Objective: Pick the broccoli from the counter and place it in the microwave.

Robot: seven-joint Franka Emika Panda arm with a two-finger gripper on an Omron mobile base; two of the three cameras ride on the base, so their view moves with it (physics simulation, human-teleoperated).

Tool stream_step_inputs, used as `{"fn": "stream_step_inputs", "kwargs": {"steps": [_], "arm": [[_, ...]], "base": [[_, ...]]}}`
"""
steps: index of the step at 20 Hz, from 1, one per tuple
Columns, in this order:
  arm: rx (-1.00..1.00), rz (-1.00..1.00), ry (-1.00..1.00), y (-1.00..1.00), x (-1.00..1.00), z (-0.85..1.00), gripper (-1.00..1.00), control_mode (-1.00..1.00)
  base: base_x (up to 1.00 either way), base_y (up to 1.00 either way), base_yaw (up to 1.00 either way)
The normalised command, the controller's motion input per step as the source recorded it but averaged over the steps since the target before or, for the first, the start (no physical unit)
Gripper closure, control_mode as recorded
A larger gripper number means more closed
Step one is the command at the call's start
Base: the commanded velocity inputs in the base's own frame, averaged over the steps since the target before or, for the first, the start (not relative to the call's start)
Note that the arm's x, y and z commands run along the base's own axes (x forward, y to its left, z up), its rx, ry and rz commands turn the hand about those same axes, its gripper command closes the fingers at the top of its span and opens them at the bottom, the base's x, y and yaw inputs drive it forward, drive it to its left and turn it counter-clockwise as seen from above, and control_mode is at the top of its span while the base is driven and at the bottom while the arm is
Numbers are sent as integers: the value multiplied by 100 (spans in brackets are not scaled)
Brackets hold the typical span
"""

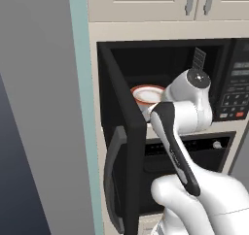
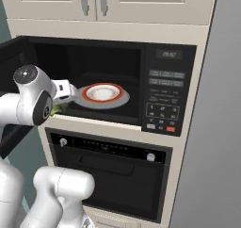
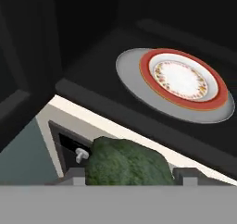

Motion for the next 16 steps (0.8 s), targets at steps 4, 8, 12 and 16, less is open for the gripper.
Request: {"fn": "stream_step_inputs", "kwargs": {"steps": [4, 8, 12, 16], "arm": [[35, -26, -5, -16, 75, 2, 100, -100], [28, -5, -13, -29, 85, 22, 100, -100], [20, 0, -5, -35, 92, 10, 100, -100], [5, 0, -1, -1, 98, -18, 100, -100]], "base": [[0, 0, 0], [0, 0, 0], [0, 0, 0], [0, 0, 0]]}}
